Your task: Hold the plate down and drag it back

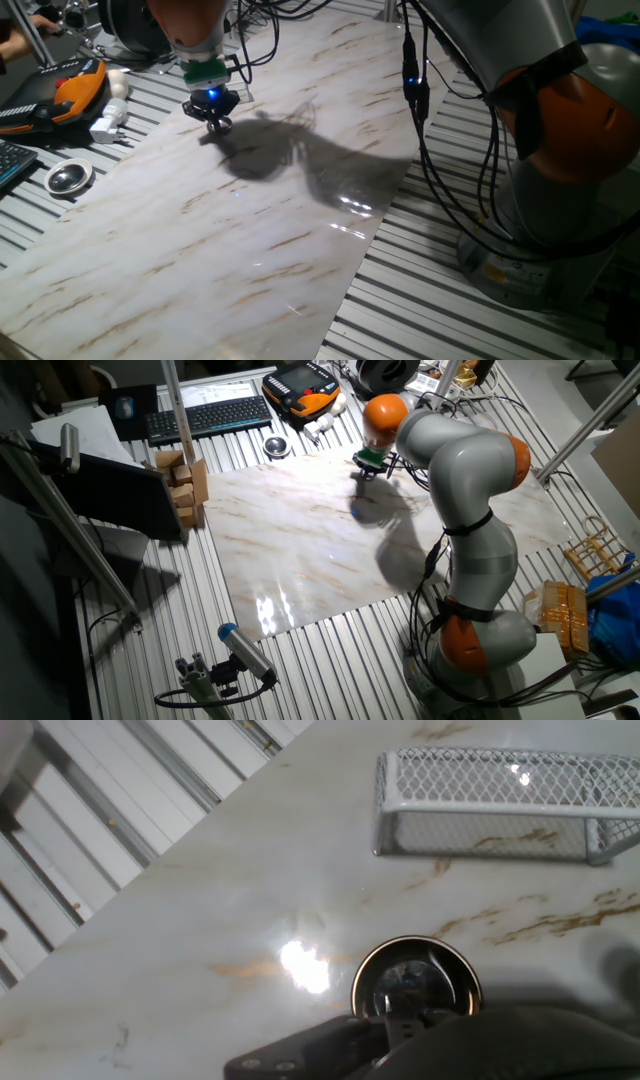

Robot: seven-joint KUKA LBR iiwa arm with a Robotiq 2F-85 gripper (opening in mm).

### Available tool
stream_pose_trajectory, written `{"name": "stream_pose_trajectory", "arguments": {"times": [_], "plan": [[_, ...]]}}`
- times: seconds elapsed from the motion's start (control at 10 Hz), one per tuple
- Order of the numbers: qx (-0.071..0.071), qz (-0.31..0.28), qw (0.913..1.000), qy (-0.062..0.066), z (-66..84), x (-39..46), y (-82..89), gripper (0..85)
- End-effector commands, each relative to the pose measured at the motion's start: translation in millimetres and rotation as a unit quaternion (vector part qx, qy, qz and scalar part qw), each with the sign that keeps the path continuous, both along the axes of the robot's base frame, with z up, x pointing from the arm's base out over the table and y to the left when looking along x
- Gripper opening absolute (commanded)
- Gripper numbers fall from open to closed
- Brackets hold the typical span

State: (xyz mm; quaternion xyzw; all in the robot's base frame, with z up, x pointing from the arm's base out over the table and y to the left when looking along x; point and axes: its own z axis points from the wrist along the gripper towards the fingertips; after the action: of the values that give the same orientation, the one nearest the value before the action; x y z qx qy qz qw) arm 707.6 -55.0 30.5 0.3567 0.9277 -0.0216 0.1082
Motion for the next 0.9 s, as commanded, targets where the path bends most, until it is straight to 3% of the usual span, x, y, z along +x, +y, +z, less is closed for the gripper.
{"name": "stream_pose_trajectory", "arguments": {"times": [0.0,0.3,0.8], "plan": [[0.004,0.000,1.0000,0.000,-0.1,-0.6,0.7,0.0],[0.017,0.002,0.9999,0.001,-3.1,-3.1,5.4,0.0],[0.026,-0.004,0.9996,0.003,-4.3,-8.2,20.5,0.0]]}}
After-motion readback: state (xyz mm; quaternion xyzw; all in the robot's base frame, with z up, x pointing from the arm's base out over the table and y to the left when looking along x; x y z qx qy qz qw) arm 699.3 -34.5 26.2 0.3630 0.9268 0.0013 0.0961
